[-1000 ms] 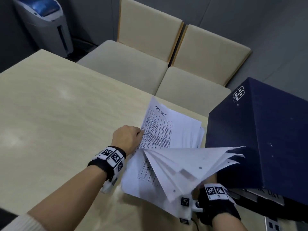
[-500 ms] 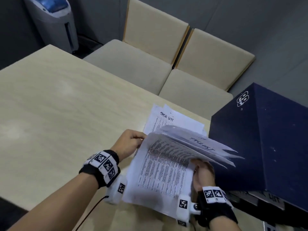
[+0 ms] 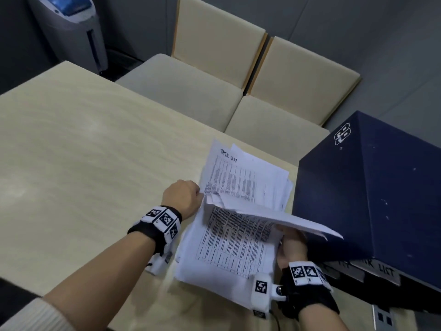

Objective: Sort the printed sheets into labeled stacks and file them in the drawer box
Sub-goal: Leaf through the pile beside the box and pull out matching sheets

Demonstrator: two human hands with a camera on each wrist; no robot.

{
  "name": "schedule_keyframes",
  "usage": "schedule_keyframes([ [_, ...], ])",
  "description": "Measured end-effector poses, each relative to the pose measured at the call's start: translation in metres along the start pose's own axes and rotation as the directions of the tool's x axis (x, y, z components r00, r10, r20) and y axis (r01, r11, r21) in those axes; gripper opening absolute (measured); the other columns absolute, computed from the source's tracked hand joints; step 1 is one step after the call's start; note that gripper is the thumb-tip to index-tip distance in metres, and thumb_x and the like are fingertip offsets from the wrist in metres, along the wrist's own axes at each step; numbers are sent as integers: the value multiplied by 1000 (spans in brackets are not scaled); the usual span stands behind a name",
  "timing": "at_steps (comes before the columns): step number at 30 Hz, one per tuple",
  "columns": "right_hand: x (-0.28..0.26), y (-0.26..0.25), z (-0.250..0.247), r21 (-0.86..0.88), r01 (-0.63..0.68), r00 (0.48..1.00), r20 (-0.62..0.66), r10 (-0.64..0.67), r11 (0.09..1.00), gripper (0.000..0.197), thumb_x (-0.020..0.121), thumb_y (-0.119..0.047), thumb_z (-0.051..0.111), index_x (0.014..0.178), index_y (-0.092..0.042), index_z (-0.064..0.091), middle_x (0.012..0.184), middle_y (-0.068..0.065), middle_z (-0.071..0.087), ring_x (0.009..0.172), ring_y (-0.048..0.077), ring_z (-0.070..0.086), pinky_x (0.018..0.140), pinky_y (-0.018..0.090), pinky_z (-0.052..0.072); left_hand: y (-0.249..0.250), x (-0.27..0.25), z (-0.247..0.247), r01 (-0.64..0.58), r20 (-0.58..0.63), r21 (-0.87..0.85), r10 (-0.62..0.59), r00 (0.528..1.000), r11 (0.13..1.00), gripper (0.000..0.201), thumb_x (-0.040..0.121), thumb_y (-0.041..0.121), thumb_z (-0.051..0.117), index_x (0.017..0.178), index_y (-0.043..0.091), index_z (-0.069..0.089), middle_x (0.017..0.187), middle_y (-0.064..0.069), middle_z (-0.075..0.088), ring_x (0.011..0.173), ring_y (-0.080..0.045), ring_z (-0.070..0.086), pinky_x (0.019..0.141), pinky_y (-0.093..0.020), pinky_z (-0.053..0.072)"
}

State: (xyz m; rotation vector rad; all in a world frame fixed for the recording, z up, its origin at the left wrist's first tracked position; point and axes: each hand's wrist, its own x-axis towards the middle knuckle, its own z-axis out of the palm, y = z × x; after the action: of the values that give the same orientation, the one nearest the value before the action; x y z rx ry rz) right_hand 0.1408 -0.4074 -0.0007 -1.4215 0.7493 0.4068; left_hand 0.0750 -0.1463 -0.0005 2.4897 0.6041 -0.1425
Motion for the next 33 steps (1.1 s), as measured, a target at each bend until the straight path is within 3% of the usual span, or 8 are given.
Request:
schedule_keyframes([
  [5,-2,-4,4,-43,134,991,-2,-134,990,23,78,10,49,62,-7,48,57,4,45,58,20,44,55,31,37,-13,-1,-12,-200,-83,-286,184,979,937,21,91,3,56,79,11,72,64,-3,66,59,-16,58,57,-25,41],
  [7,-5,-2,6,-53,204,978,52,-201,978,18,77,12,49,67,-2,52,67,8,49,64,21,48,58,29,42,-17,0,-14,-155,-48,-459,149,988,875,30,84,-10,54,83,10,76,68,-3,70,59,-10,60,61,-19,45],
  [11,-2,0,7,-106,255,965,91,-246,961,21,83,1,64,104,4,67,100,15,69,94,30,63,89,42,50,-16,-1,-9,-39,157,-681,198,968,731,42,77,-23,51,75,8,79,80,-16,75,69,-28,68,68,-36,55],
  [15,4,4,2,-105,207,978,15,-206,973,23,73,3,70,96,0,68,90,13,72,92,33,67,86,41,52,-15,0,-1,31,200,-709,159,967,704,53,78,-22,49,82,20,81,94,-6,78,92,-24,73,84,-36,58],
  [18,0,7,1,-94,211,977,-13,-213,973,16,76,9,61,78,-7,61,77,9,64,79,27,61,72,35,48,-13,5,5,82,72,-516,-52,996,852,28,83,-5,56,93,16,72,96,0,73,94,-23,68,81,-30,52],
  [20,0,12,0,-71,265,963,-29,-267,962,18,76,5,62,84,-11,59,85,8,63,84,24,58,77,35,47,-9,6,6,139,57,-338,-127,990,931,3,88,18,65,91,17,66,89,0,69,86,-22,65,75,-30,51],
  [28,-2,9,-4,-94,267,964,40,-265,959,17,80,9,55,76,-7,59,80,10,61,78,24,58,71,33,46,-1,14,13,71,57,-32,-69,996,997,34,83,10,58,58,15,35,56,-2,40,61,-28,44,50,-28,27],
  [33,9,7,3,-70,239,969,-53,-243,969,19,77,12,55,72,-5,59,68,7,60,67,24,56,62,28,45,-3,15,-12,-12,59,279,-5,998,960,39,98,38,50,81,4,63,81,-13,64,81,-33,65,63,-32,41],
])
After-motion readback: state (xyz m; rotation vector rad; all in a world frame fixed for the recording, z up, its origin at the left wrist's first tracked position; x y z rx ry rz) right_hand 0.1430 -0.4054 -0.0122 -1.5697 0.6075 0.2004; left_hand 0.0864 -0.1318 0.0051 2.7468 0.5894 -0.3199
